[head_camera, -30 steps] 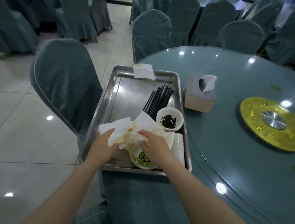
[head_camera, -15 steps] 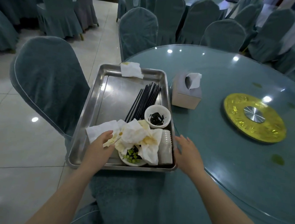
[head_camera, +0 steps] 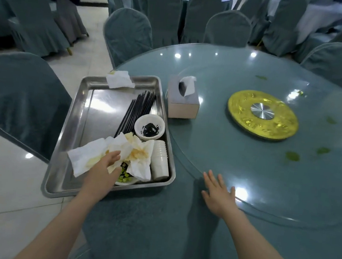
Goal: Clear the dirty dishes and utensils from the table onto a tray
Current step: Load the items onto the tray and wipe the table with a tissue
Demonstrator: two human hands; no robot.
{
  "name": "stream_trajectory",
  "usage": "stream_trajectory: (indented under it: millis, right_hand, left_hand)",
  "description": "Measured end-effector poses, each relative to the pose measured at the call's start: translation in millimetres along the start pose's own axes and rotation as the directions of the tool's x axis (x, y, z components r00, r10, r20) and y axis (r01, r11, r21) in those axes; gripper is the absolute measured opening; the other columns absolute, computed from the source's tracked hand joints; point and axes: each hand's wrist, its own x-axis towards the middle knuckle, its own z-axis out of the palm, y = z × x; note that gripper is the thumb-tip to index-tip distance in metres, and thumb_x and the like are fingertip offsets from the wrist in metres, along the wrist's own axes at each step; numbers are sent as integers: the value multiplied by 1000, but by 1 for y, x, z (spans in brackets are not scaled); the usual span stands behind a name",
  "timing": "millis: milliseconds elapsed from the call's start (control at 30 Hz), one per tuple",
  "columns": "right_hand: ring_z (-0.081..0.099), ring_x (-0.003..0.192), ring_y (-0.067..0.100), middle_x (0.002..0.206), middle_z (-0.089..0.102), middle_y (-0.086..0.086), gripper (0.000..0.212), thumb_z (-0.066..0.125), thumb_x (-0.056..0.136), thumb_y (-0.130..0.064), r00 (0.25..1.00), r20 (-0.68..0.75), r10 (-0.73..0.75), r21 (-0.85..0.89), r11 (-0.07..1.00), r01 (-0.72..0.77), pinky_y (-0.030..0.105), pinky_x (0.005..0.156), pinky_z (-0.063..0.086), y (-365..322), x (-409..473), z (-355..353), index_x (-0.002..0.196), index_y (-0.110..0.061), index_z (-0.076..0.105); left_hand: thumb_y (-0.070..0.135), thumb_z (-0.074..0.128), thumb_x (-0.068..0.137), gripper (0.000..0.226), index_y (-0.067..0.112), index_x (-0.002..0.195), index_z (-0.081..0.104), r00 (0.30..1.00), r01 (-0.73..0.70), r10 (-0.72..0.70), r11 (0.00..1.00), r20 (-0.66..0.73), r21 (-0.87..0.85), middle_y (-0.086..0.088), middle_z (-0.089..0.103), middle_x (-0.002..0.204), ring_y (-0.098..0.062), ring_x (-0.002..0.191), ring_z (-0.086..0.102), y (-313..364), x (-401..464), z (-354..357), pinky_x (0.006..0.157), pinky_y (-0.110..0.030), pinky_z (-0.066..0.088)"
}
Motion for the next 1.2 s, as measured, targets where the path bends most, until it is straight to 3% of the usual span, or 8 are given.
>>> stream_trajectory:
  millis: [233,400,467,600,800,933,1033,1200]
  right_hand:
    - [-4,147,9,158,-2,-23,56,35,99,-39,997,-76,28,88,996,-21,59,113,-1,54,-30,8,150,-40,11]
    - [21,143,16,154,26,-13,45,39,96,-45,959,-217,180,119,980,-156,59,115,6,73,-49,2,140,-37,35]
    - [18,144,20,157,21,-6,50,38,96,-49,956,-214,201,103,978,-183,59,114,5,79,-52,-1,144,-39,29]
    - [-14,147,26,161,-9,-6,62,35,96,-54,973,-107,204,38,979,-201,66,112,-2,92,-58,5,151,-39,10]
    - [-28,142,33,159,-21,-4,56,36,94,-56,953,-190,236,-57,966,-251,68,106,-10,124,-70,1,145,-31,30]
    - [-27,142,33,159,-20,-2,39,39,95,-52,936,-215,278,5,959,-283,67,108,-9,138,-77,-9,125,-31,52]
    - [-20,145,30,161,-12,-1,33,41,96,-47,909,-257,327,104,945,-311,64,110,-4,147,-78,-21,123,-36,54]
    - [-10,147,23,161,-2,-2,42,45,96,-43,889,-333,315,218,943,-253,58,114,2,134,-63,-55,137,-35,43]
  left_hand:
    - [12,55,93,44,23,134,49,992,-118,117,993,54,24,5,55,133,-7,118,48,32,-1,31,101,-32,40]
    - [9,56,91,46,18,136,48,980,-178,176,984,95,14,2,55,133,-9,120,47,55,-3,61,103,-32,37]
    - [8,57,91,46,18,135,49,972,-207,202,978,117,34,1,56,132,-11,122,49,63,-4,72,104,-34,38]
    - [10,57,91,46,20,135,49,956,-262,245,960,160,102,1,57,133,-15,125,50,75,-2,88,102,-31,38]
    - [13,56,91,49,22,138,47,931,-322,282,934,233,154,2,53,138,-16,128,47,98,6,117,101,-29,35]
    - [16,59,91,52,21,141,44,921,-341,287,921,262,188,-1,49,142,-19,130,44,113,16,140,103,-29,32]
    - [28,66,86,59,16,139,43,922,-345,286,913,260,219,-3,49,139,-24,129,44,126,31,155,102,-35,38]
    - [60,71,72,111,7,150,12,949,-277,168,847,266,454,-14,16,156,-33,144,16,151,75,167,115,-48,23]
